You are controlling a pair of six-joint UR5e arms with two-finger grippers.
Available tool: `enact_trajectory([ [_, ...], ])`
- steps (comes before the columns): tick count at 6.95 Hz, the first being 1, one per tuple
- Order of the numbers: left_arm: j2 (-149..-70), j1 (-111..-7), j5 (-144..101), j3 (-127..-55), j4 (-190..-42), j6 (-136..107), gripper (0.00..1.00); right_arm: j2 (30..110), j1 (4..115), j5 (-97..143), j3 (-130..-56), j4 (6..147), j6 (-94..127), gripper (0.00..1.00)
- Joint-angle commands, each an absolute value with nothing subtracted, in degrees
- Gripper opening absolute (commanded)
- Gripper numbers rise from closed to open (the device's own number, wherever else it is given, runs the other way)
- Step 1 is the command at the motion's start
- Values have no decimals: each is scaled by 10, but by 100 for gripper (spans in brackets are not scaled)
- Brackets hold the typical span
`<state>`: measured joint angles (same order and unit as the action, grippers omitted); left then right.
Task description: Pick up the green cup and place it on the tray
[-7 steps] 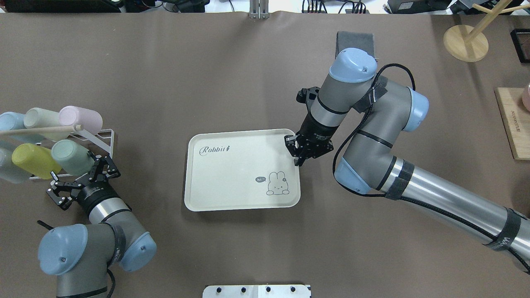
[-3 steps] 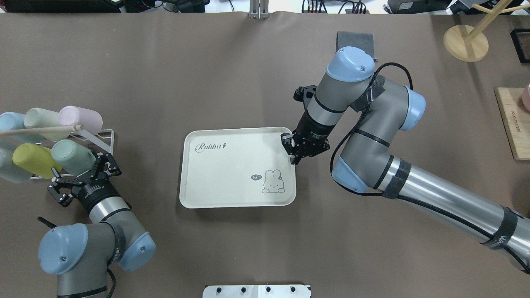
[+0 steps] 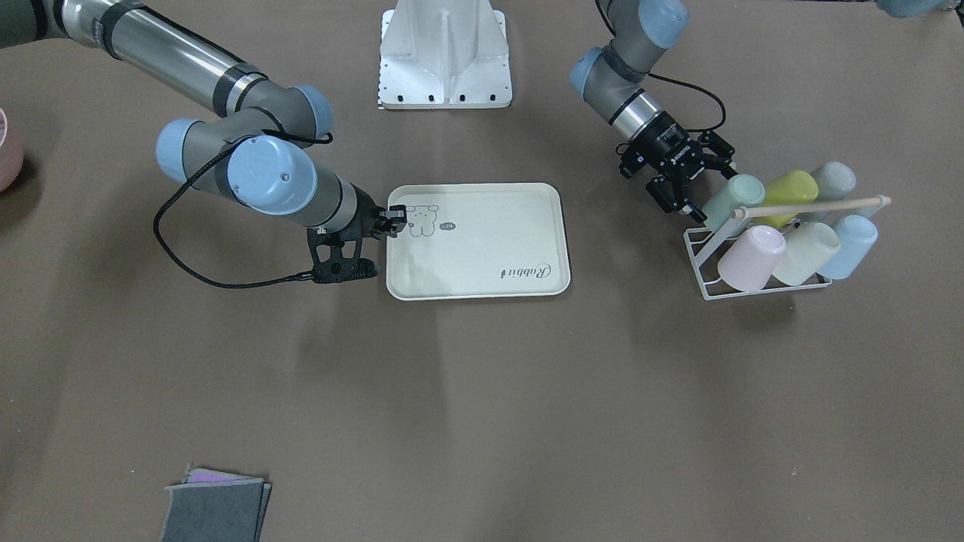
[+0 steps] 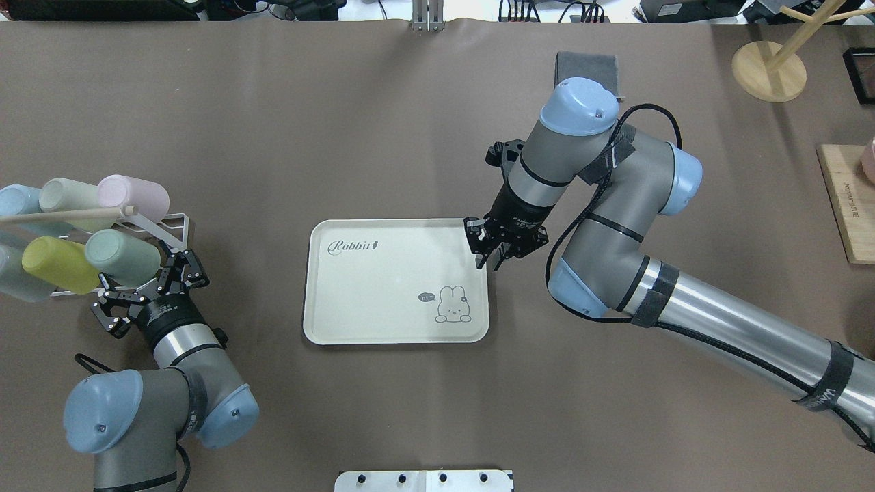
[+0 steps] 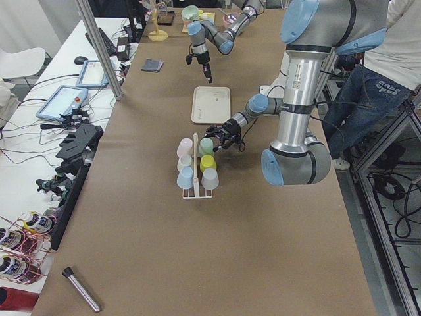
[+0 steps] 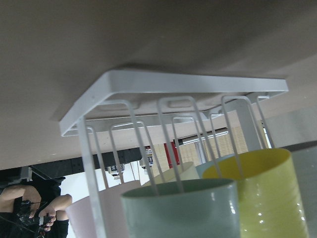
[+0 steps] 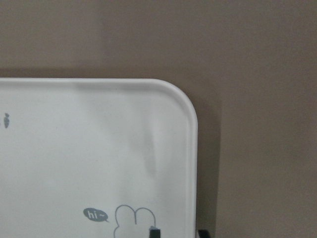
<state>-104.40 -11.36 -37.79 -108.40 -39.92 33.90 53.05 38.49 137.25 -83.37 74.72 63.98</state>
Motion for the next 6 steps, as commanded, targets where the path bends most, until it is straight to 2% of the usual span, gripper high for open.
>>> enact_trajectory([
  [1,-1024,-112,-375,-1089,-400,280,97,531,394,1370,-833,747,640,100],
  [4,-1012,-110,-375,-1093,-393,280,97,554,439,1378,-843,747,615,100],
  [6,-1011,-109,-375,-1072,-397,278,97,602,476,1384,-873,747,557,100],
])
